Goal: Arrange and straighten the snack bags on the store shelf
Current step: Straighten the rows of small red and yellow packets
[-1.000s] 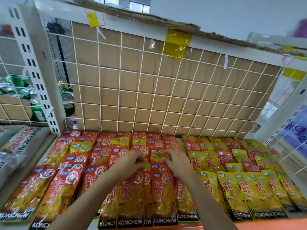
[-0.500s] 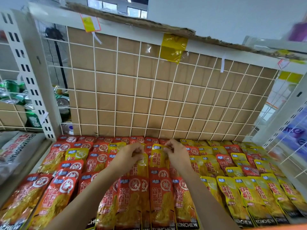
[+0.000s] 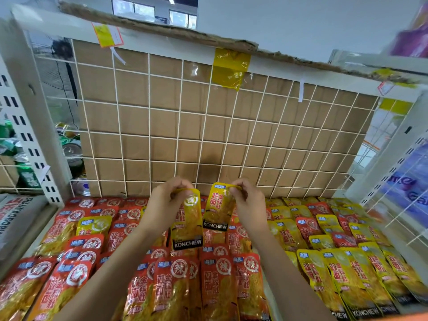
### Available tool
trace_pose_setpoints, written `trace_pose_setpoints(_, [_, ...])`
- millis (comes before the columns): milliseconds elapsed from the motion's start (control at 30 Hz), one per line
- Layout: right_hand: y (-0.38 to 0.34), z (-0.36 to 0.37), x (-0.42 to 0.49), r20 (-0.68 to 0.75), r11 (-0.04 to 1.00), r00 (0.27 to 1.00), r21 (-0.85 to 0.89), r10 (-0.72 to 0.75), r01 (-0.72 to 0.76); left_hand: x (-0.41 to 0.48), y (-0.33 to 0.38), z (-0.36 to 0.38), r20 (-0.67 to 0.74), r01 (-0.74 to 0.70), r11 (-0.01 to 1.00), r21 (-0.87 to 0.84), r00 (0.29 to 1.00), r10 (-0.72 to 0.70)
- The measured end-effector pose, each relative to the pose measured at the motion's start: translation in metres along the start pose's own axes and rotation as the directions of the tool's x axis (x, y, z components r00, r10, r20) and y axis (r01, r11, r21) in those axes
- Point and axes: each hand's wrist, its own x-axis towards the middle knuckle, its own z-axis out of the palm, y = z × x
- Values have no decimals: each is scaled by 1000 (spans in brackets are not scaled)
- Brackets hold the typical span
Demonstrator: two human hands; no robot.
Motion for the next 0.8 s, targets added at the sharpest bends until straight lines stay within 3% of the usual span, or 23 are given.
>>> trace_pose_setpoints(267, [-13, -46, -4, -135, 983, 988, 161, -68, 90, 0, 31, -15, -103, -45, 988, -145, 994, 30])
trace_pose_setpoints(567, [11, -107, -37, -107, 995, 994, 98, -5, 16, -18, 38, 9, 2, -36, 999, -32, 999, 36])
trace_pose_setpoints(800, [37, -151, -58, -153, 992, 983, 89, 99, -86, -25, 50, 49, 66, -10, 998, -64, 998, 14])
